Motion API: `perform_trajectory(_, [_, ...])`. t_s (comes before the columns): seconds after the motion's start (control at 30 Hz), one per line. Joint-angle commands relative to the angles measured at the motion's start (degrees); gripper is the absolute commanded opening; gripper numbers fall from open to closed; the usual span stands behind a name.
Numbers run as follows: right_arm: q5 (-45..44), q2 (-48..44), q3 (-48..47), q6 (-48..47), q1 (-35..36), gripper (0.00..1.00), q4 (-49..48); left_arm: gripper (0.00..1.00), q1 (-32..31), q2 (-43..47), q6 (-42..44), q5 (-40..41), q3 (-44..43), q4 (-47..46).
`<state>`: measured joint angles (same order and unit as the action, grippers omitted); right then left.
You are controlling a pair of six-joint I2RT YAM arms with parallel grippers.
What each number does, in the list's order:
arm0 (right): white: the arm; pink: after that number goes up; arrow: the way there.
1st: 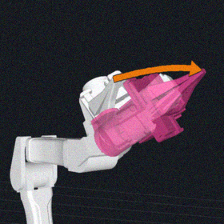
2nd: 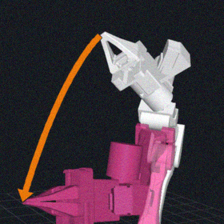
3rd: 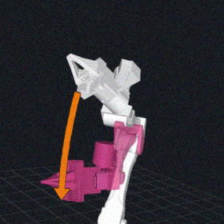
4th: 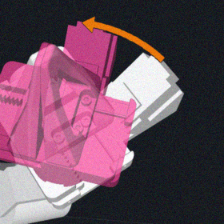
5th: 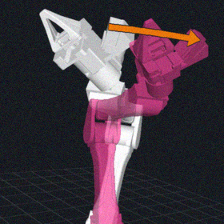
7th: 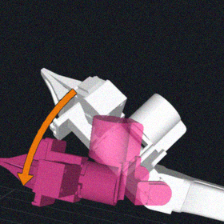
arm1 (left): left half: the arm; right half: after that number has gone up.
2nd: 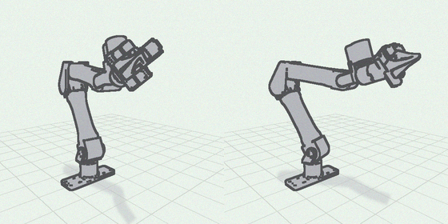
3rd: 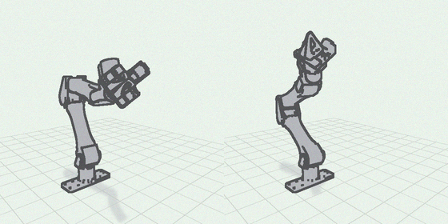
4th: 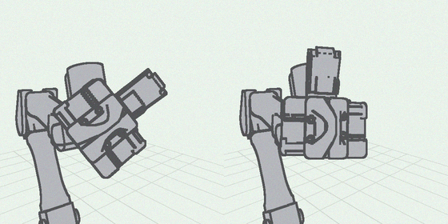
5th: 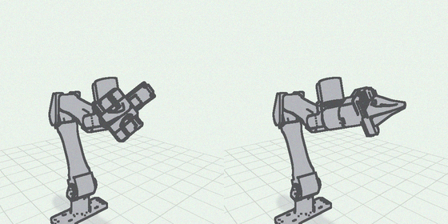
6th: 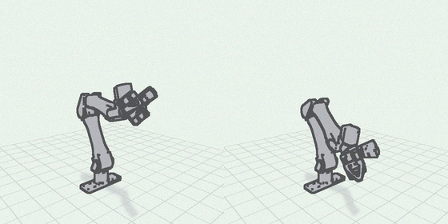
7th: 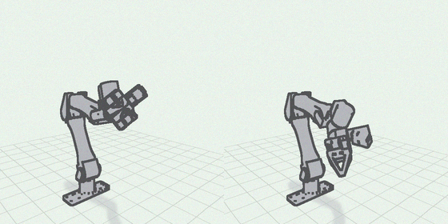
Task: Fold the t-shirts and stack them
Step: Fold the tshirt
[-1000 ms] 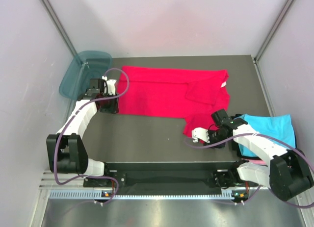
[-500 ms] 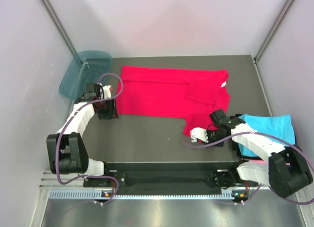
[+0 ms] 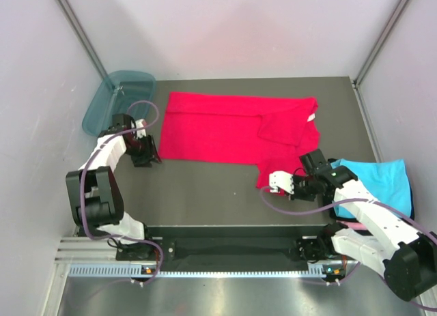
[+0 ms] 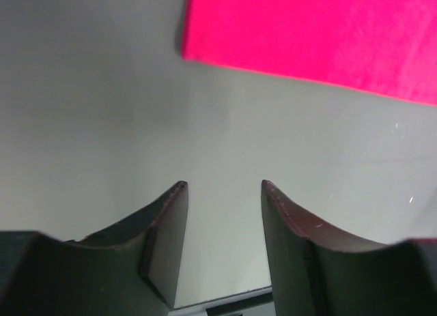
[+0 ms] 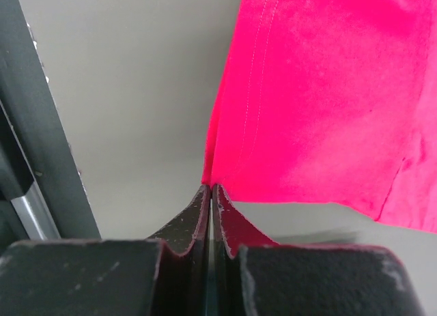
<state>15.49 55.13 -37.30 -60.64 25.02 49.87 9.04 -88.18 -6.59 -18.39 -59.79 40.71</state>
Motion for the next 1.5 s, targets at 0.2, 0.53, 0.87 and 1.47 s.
perform_trajectory(0.2, [1.2, 0.5, -3.7, 3.0, 0.8, 0.0, -0.5, 0.39, 0.5, -9.4, 1.0, -0.2, -9.1, -2.1])
perform_trajectory(0.53, [1.0, 0.5, -3.9, 3.3, 0.6, 0.0, -1.1, 0.4, 0.5, -15.7, 1.8, 1.7, -13.1, -3.7])
perform_trajectory(0.87, [0.4, 0.1, -3.4, 3.4, 0.6, 0.0, -1.4, 0.39, -1.1, -19.8, 3.2, 2.1, -14.7, -3.8])
perform_trajectory(1.47, [0.0, 0.7, -4.4, 6.4, -1.2, 0.0, -4.0, 0.0, -2.4, -20.6, 4.9, 4.1, -16.0, -3.4])
